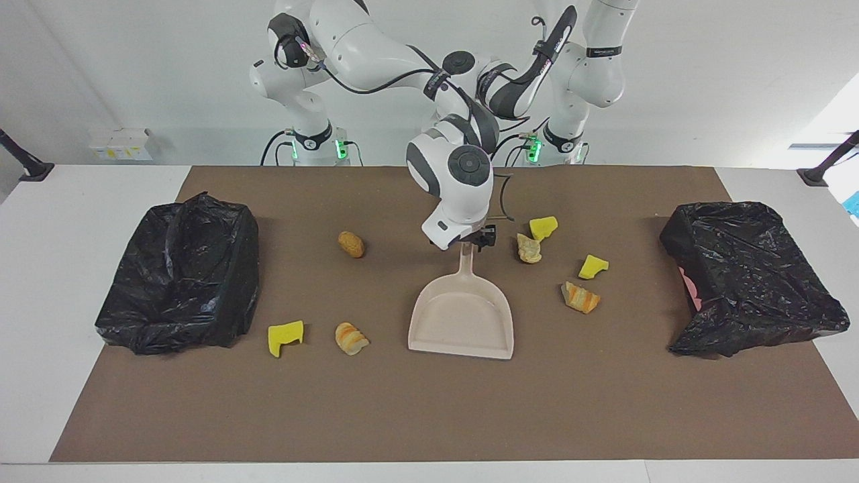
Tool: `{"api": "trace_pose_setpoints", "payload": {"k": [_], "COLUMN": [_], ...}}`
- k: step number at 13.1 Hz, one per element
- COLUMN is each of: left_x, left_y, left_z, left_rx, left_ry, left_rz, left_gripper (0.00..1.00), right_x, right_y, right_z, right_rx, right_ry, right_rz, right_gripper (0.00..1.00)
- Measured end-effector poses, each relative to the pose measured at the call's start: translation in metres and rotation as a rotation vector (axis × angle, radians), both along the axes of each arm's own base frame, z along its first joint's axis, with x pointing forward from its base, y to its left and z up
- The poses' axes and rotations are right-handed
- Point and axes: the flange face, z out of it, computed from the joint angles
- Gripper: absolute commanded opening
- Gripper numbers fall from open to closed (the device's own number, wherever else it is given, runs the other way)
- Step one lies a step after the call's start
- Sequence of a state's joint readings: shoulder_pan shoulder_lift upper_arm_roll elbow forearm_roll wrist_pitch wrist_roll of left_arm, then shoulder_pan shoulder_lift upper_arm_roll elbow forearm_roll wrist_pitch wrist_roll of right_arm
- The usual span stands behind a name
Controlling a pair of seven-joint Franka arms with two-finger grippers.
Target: Sweep and dump trash in bin
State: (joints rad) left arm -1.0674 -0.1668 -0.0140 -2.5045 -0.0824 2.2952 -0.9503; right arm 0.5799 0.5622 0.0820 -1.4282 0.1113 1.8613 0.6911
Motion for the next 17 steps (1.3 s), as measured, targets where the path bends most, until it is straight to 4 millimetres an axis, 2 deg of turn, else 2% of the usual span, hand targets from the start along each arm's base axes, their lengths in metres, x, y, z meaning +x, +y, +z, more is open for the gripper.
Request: {"api": "trace_pose_setpoints", "payload": {"k": [3,6,7,8,10,11,15,17], "left_x": [0.002,0.012,0.015,0.018,0.025,0.030,0.062,0.083], "left_y": [0.004,0.010,0.012,0.014,0.019,0.022,0.049,0.067], "left_z": [-0.001,0.000,0.001,0.001,0.002,0.003,0.006,0.008], "left_rx": [0.019,0.019,0.019,0.019,0.018,0.018,0.024,0.023], "left_ry": [0.014,0.016,0.017,0.018,0.018,0.018,0.029,0.033], "left_rz": [0.010,0.039,0.049,0.056,0.075,0.088,0.139,0.163], "left_gripper": [0.00,0.00,0.00,0.00,0.00,0.00,0.00,0.00], "right_x": [-0.001,-0.004,-0.005,-0.005,-0.005,-0.003,0.003,0.014], "right_y": [0.001,0.002,0.002,0.002,0.000,-0.002,-0.009,-0.025], "right_z": [-0.005,-0.008,-0.010,-0.012,-0.012,-0.011,-0.005,0.008], "right_rx": [0.011,0.012,0.011,0.010,0.009,0.009,0.031,0.055], "right_ry": [-0.015,-0.009,-0.006,-0.004,-0.004,-0.005,-0.020,-0.045], "right_rz": [-0.002,-0.001,-0.001,-0.002,-0.004,-0.005,0.087,0.167], "right_gripper": [0.56,0.47,0.41,0.33,0.04,0.00,0.00,0.00]}}
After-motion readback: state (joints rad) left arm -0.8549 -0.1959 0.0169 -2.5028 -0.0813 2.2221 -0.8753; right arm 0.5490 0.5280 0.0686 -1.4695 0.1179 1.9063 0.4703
